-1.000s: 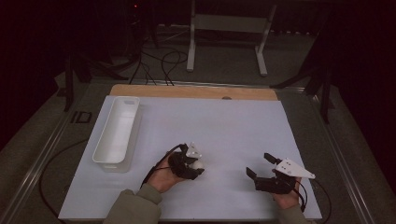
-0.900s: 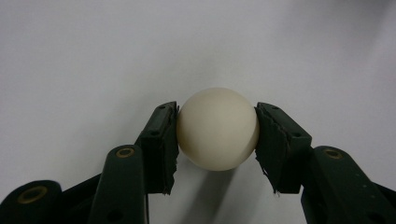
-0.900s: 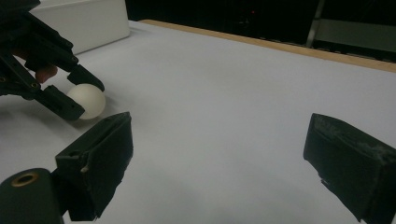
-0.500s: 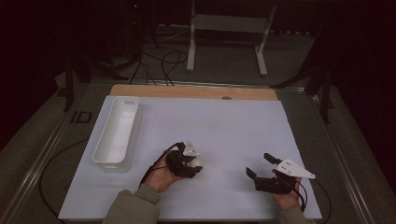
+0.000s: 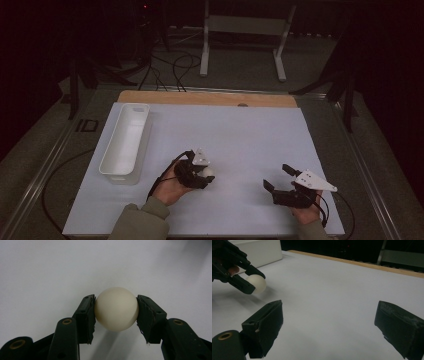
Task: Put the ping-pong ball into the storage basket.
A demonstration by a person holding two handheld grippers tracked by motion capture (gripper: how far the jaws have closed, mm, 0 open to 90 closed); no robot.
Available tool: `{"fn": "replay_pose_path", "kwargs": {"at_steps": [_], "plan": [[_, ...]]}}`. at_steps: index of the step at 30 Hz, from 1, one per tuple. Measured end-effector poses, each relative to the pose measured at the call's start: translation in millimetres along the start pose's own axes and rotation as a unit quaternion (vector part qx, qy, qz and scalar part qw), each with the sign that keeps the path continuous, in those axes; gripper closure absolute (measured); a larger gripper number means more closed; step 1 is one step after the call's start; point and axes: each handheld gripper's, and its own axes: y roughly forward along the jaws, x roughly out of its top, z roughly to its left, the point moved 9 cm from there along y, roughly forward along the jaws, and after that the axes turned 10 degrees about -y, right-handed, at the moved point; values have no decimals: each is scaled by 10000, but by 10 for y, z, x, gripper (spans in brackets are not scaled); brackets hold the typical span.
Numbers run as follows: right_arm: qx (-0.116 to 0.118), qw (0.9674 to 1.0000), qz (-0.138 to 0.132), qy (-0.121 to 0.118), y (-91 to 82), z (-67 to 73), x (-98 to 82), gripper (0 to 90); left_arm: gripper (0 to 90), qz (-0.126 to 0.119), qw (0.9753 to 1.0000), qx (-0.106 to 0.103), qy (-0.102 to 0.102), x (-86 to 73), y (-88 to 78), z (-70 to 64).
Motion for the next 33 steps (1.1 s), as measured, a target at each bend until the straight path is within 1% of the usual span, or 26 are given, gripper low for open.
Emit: {"fn": "replay_pose_path", "kwargs": {"at_steps": [25, 33], "plan": [[-9, 10000, 5, 5, 0, -1, -2, 80, 514, -149, 9997, 149, -152, 27, -155, 75], [-29, 10000, 20, 23, 2, -4, -5, 80, 515, -213, 9994, 162, -202, 35, -206, 97]]}}
